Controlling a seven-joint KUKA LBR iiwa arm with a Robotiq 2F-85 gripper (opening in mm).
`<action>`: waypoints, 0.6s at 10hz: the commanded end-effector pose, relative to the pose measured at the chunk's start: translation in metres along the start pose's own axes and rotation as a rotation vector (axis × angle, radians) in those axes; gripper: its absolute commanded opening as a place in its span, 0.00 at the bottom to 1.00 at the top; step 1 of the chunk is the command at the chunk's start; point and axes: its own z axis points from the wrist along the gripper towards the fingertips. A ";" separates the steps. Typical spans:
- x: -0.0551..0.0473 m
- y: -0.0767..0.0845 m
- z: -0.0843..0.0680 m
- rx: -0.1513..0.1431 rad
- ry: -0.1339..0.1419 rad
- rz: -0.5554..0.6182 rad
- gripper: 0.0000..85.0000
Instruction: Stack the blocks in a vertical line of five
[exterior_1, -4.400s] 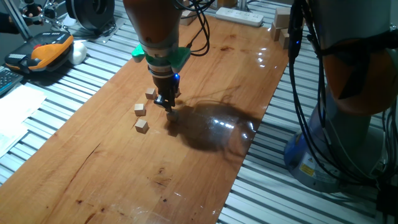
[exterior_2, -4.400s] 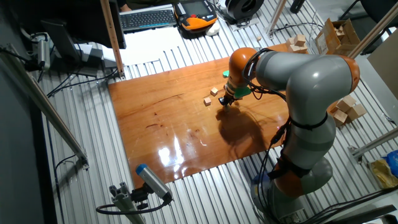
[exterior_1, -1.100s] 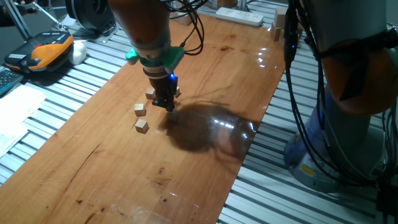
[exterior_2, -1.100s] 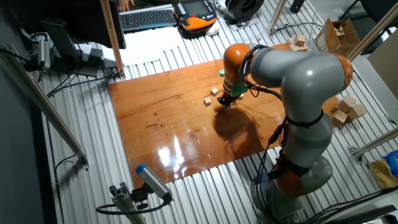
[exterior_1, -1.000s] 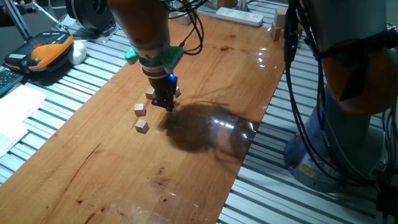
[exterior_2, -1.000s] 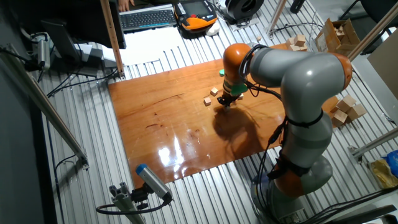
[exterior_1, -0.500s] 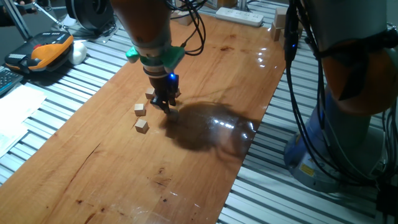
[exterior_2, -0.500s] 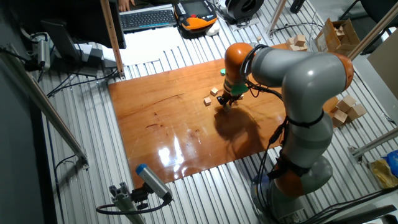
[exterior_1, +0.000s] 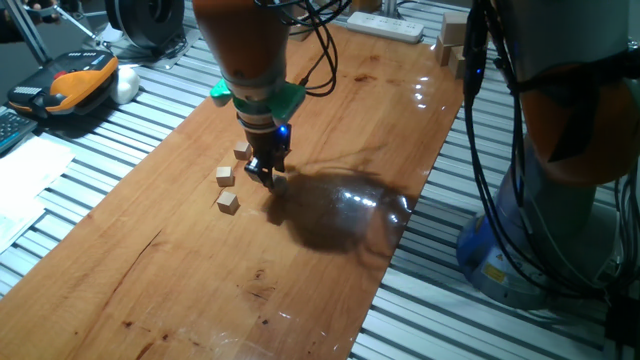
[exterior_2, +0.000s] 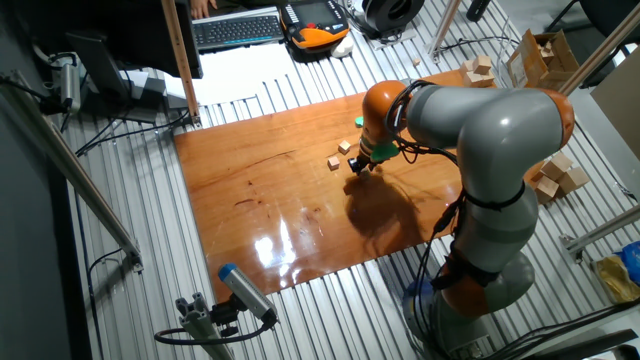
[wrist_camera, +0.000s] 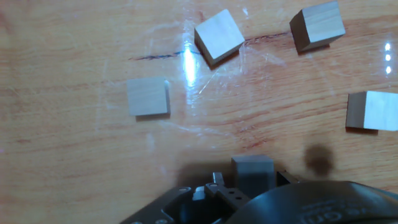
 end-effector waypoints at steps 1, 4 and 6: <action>0.000 -0.001 0.001 0.000 0.001 -0.003 0.40; -0.001 -0.006 0.007 -0.005 0.001 -0.022 0.40; -0.001 -0.006 0.007 -0.001 -0.001 -0.058 0.40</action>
